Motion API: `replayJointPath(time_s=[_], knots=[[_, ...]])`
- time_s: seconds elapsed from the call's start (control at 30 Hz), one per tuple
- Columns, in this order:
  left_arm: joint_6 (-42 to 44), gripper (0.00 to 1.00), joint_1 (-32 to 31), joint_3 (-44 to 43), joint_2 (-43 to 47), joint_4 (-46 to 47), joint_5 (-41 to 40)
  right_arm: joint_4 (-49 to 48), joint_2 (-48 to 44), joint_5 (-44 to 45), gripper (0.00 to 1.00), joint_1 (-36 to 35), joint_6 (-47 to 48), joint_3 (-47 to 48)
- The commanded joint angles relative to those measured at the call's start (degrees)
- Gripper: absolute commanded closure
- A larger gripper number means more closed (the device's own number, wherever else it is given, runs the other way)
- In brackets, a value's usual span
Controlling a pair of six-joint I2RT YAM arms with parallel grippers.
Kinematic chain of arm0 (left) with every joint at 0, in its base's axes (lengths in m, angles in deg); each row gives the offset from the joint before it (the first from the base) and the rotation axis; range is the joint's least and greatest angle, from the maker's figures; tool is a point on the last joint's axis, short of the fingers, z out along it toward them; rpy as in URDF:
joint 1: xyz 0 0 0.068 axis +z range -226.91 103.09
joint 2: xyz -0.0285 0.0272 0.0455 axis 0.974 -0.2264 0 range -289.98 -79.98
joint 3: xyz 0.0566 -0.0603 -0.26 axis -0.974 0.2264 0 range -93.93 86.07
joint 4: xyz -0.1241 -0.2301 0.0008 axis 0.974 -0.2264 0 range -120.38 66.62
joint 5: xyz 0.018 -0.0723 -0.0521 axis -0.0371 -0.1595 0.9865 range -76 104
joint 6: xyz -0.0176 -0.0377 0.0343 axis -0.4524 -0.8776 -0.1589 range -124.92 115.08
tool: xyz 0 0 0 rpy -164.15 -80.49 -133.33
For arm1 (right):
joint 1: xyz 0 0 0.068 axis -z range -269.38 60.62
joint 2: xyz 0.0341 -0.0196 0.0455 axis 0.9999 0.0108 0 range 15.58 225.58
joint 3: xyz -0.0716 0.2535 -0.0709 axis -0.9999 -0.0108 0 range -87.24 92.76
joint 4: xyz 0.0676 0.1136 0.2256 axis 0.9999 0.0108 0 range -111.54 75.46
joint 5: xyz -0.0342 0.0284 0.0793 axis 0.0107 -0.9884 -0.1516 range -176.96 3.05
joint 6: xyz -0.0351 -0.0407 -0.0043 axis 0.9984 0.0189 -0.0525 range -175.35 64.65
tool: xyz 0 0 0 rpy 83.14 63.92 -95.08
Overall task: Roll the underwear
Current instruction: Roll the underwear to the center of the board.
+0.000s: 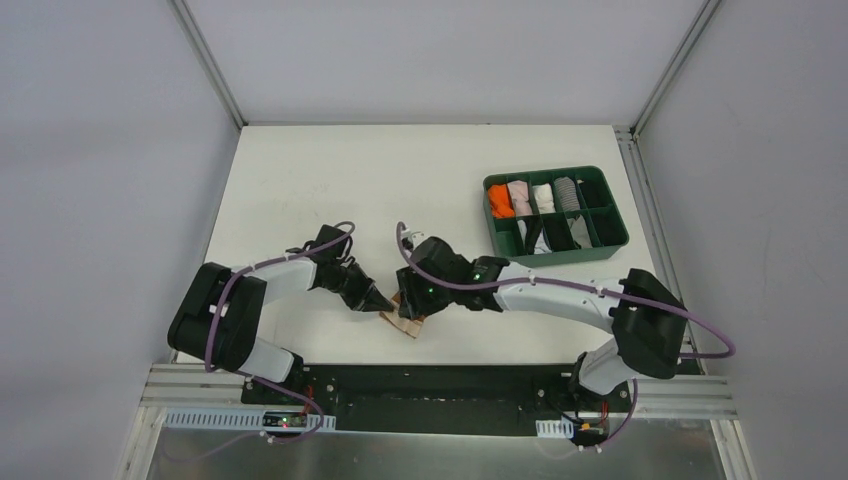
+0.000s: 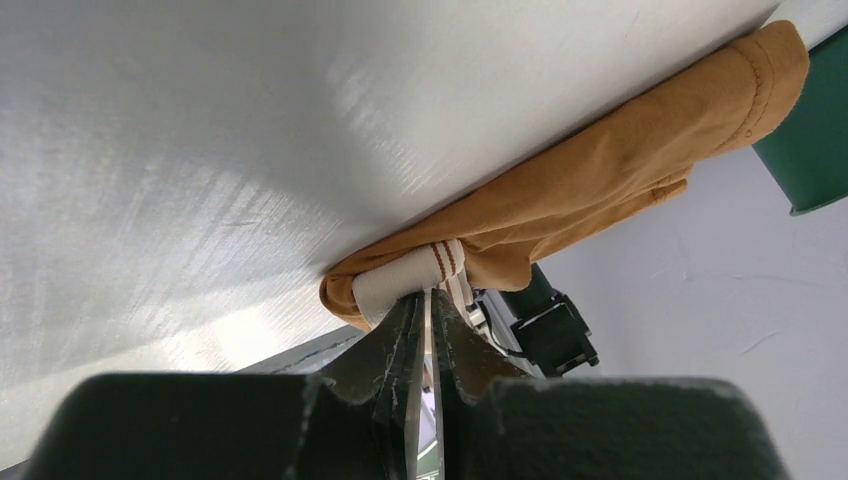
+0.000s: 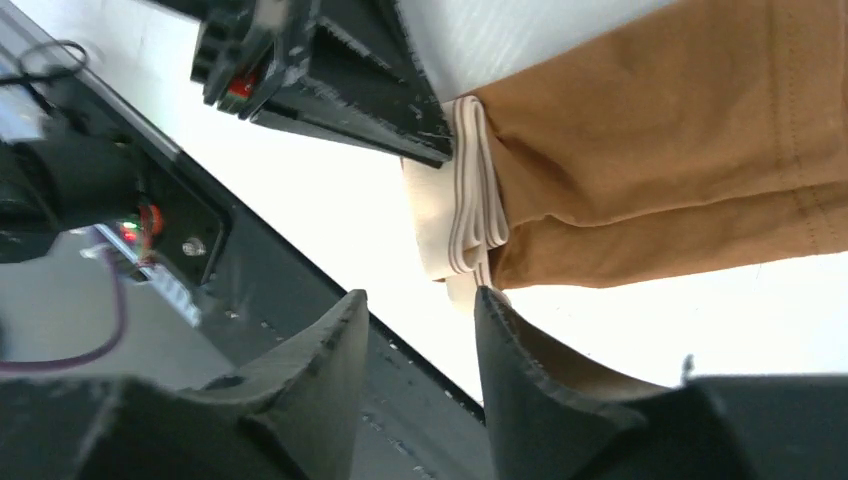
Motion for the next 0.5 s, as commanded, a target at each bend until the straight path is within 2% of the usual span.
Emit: replayJointPath(time_s=[0.0, 0.1, 0.23, 0.47], knots=[[2.8, 0.91, -1.0, 1.1, -2.5, -2.4, -5.4, 3.4, -0.1, 15.7, 0.56, -8.4, 11.5, 3.9], [2.9, 0.91, -1.0, 1.1, -3.1, -2.4, -5.5, 4.0, 2.6, 21.8, 0.52, -12.4, 17.9, 6.5], [3.0, 0.91, -1.0, 0.9, -3.7, -2.4, -5.5, 3.6, 6.2, 27.0, 0.48, -14.9, 21.5, 8.4], [3.0, 0.91, -1.0, 0.8, -4.2, -2.4, -5.5, 0.9, 11.3, 27.0, 0.47, -15.1, 22.3, 8.1]])
